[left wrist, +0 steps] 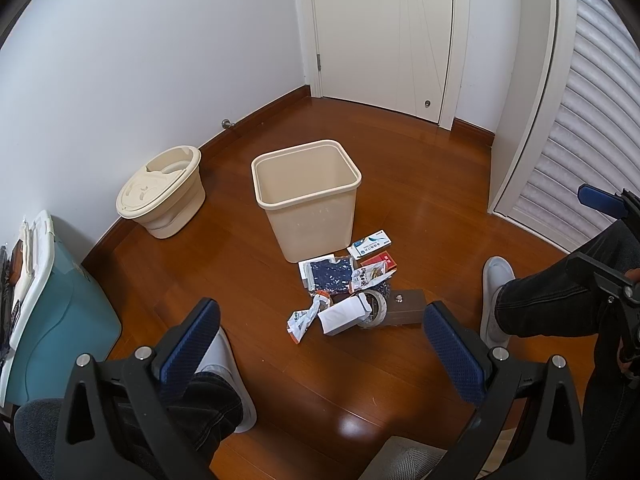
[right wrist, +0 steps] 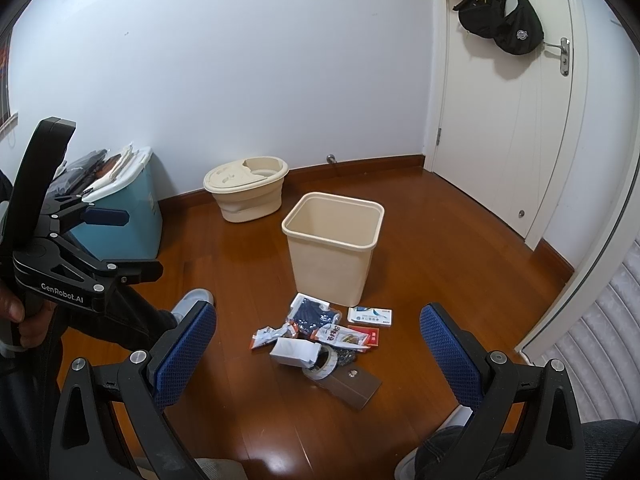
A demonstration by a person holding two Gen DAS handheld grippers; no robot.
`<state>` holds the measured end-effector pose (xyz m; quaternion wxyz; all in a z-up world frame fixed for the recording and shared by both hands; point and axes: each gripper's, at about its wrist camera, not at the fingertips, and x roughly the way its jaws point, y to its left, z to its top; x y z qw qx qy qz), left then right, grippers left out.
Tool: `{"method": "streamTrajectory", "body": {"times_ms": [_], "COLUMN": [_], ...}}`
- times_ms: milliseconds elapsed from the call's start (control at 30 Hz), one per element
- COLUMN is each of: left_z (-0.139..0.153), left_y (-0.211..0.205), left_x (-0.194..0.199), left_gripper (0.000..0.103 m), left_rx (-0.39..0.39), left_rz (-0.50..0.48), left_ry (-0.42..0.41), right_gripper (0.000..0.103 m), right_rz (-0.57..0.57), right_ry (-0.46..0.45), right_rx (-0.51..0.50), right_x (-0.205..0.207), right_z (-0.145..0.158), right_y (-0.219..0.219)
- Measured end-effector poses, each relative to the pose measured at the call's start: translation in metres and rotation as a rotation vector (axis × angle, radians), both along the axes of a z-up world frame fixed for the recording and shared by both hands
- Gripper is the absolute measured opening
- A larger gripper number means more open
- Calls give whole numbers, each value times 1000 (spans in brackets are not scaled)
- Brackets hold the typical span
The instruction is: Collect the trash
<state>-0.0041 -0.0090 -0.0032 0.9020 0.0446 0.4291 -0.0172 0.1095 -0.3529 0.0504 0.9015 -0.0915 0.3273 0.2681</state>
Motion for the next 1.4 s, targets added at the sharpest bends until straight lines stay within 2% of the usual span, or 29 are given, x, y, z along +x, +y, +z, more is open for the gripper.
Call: {"method": "streamTrajectory", "body": {"times_ms": [1400], "left_z": [-1], "left_y": [0], "left_x": [0], "left_gripper": [103], "left_rx": [-3], "left_rz": [-1], "left_ry": [2], "right_gripper": [103], "right_rz": [0], "right_ry": [3], "right_rx": [-3], "right_x": [-2], "right_z": [-3], "right_y": [1]}}
